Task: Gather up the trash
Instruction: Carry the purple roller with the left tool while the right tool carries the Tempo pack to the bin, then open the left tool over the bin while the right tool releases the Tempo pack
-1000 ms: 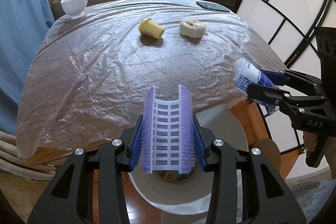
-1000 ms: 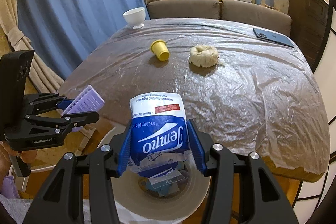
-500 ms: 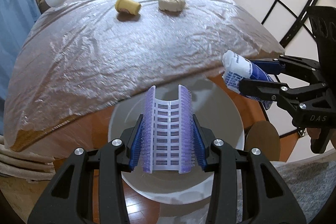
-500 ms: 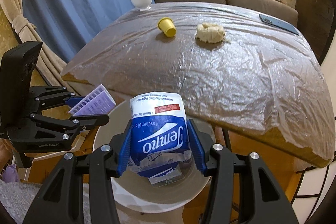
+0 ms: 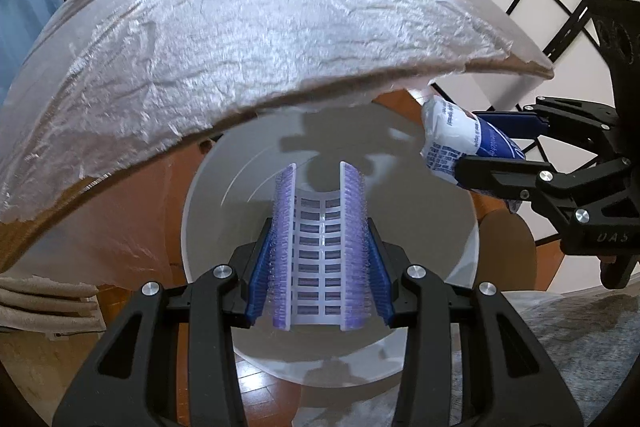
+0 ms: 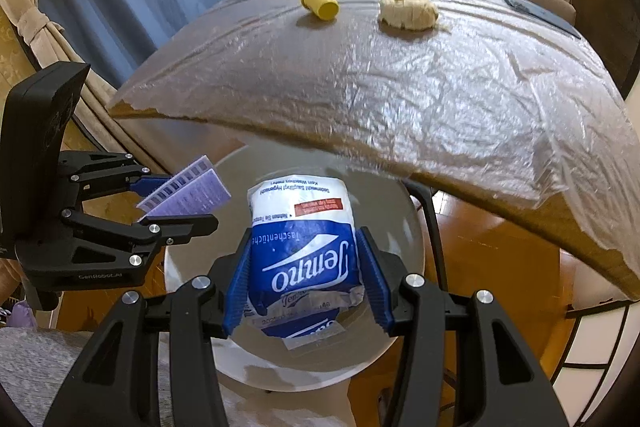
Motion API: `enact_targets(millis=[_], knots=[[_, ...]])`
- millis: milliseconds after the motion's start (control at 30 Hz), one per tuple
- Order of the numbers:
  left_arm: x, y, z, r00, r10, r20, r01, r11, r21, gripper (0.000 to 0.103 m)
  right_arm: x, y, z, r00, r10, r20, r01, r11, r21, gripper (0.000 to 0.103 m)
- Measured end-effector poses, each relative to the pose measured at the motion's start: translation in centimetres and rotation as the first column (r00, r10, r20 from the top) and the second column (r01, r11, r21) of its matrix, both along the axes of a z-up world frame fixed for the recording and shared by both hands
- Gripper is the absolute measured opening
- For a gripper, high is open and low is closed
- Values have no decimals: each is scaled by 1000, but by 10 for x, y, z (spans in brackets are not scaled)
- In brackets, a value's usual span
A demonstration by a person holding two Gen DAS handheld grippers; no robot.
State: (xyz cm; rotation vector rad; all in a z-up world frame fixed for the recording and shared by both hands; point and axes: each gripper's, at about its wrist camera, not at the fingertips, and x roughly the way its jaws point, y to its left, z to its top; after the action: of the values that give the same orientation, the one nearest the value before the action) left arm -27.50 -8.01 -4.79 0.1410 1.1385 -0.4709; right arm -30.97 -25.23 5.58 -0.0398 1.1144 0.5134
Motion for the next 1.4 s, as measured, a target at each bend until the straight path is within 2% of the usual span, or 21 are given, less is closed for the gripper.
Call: enact_targets(millis=[600,900,933,967,1000,1033,1233,1300,1367,1400], knots=[[18,-8,-57,997,27,-73,-22,997,71,44,13,8,-49,998,-16,-56,14,999,-37,49],[36,-27,-66,995,11,-99,-3,996,85,44,26,14,-66,997,-10,-81,6,998,-57,49],[37,-27,-67,995,6,-97,2,997,83,46,26,13,-67,997,-9,-83,4,998,-60,50],[38,-27,-67,995,3,-99,5,997,83,54,26,13,-68,997,-10,-82,5,998,-65,53],[37,-26,-67,995,9,-97,0,996,88,77,27,12,-68,997,-11,-78,6,998,-69,64],[36,-23,-65,997,19,-78,-13,996,87,85,25,13,-67,997,-16,-70,10,997,-76,71],[36,-18,-56,997,26,-78,-20,997,72,85,21,3,-53,999,-36,-40,33,996,-80,76],[33,-16,-48,997,21,-72,-16,998,67,85,19,-3,-36,998,-55,-25,53,997,-62,76],[25,-13,-24,1000,0,-30,2,999,41,85,16,-10,-11,998,-63,24,63,998,-28,78],[20,-12,-10,1000,-13,6,13,1000,26,85,13,-13,3,995,-70,66,71,997,-15,87]])
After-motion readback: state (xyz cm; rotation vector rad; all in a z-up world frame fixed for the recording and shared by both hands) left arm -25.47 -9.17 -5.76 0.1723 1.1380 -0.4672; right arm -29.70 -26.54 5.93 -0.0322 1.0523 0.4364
